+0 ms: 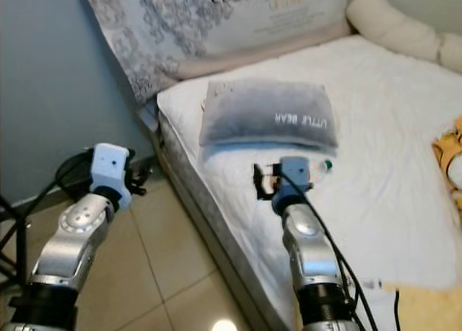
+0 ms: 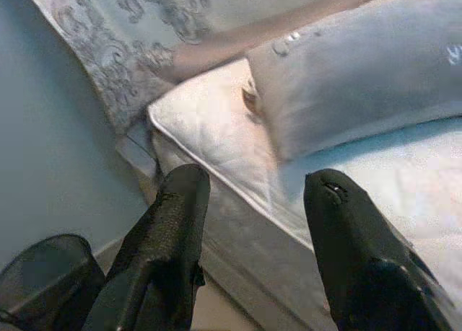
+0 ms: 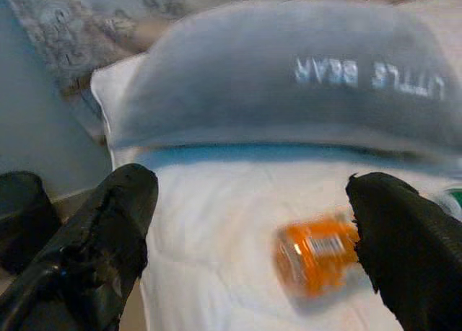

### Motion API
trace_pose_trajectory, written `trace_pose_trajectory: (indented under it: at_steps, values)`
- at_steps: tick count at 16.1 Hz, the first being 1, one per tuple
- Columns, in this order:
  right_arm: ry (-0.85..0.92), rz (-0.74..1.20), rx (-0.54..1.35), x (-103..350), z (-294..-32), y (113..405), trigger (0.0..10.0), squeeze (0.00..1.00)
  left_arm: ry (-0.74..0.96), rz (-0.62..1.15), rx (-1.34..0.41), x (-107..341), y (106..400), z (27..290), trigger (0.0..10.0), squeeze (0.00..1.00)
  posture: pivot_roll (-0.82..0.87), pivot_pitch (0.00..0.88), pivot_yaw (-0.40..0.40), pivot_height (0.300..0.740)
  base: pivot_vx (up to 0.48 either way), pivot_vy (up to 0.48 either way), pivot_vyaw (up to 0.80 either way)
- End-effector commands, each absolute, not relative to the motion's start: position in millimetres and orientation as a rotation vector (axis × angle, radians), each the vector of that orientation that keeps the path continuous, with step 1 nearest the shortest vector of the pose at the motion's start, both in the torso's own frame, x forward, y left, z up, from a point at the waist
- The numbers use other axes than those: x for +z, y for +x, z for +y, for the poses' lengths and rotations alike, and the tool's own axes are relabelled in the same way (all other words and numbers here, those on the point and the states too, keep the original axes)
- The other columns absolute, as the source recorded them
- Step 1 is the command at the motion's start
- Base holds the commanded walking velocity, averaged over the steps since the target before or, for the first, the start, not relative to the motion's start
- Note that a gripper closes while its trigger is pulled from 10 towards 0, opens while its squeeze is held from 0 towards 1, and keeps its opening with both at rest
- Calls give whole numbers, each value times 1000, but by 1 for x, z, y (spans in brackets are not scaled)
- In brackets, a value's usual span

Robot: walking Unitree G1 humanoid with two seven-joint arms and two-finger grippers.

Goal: Clean up the room

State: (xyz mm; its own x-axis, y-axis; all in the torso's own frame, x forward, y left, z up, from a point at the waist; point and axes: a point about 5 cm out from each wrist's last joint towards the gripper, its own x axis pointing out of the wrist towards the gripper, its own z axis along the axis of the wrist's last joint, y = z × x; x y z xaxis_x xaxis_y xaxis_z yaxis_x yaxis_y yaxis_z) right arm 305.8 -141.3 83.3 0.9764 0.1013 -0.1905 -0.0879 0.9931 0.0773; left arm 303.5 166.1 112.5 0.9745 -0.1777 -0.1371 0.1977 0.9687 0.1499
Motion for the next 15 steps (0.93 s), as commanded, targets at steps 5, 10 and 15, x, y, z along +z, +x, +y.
trace_pose_trajectory:
  at_steps: [5, 10, 15]
  values:
    - [94, 206, 116, 84, -132, 307, 10000, 0, 186, 111, -156, 117, 305, 176, 10000, 0, -46, 0, 34, 740, 0, 0, -800]
    - [98, 203, 104, 85, -134, 309, 10000, 0, 182, 116, -162, 117, 305, 175, 10000, 0, -47, 0, 32, 740, 0, 0, -800]
    - [92, 202, 95, 85, -135, 309, 10000, 0, 192, 115, -137, 116, 308, 179, 10000, 0, -49, 0, 34, 740, 0, 0, -800]
